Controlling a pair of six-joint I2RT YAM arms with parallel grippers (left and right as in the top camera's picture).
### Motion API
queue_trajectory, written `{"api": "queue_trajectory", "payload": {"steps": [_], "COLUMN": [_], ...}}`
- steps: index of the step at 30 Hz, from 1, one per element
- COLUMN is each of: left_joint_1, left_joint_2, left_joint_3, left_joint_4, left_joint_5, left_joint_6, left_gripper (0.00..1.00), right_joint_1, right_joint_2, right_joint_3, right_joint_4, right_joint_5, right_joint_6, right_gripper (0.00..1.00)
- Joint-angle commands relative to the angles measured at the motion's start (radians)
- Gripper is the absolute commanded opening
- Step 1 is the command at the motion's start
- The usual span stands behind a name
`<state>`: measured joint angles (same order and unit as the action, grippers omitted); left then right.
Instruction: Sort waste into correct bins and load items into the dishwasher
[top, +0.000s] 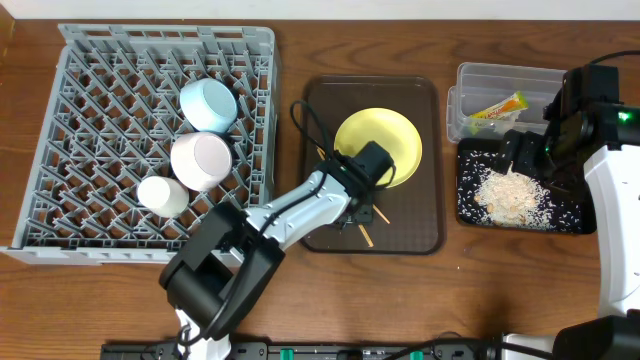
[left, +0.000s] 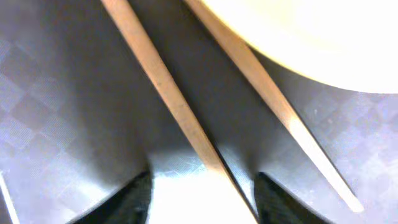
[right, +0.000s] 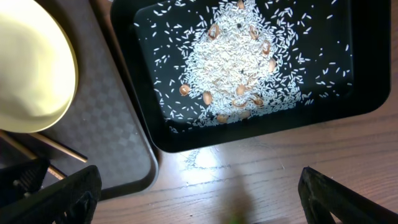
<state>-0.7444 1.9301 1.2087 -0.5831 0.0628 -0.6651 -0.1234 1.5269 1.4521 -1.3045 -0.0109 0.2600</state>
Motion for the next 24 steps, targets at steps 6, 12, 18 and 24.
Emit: {"api": "queue_trajectory", "payload": {"steps": [6,12,18,24], "left_joint_1": [0.003,0.004,0.005,0.034], "left_joint_2": [0.017,0.017,0.017,0.017], "left_joint_3": [-0.012,-0.029,-0.029,-0.029], "left_joint_4": [-0.026,-0.025,-0.022,-0.022], "left_joint_5": [0.087,0.082,0.052,0.004], "left_joint_6": [-0.056,-0.070,-0.070,-0.070], "left_gripper": [0.42,0.38,0.27,0.18], "right_joint_1": [-0.006,-0.006,-0.006,-0.006], "right_joint_2": [-0.010,-0.010,-0.010,-0.010], "right_joint_3": [0.005,0.005,0.005,0.005], "right_joint_4": [-0.001,-0.001,-0.005,-0.009], "right_joint_5": [-0.005,-0.005,-0.005,-0.005], "right_joint_6": [0.013,0.013,0.013,0.013], "right_gripper": [0.99,0.99,0.99,0.99]}}
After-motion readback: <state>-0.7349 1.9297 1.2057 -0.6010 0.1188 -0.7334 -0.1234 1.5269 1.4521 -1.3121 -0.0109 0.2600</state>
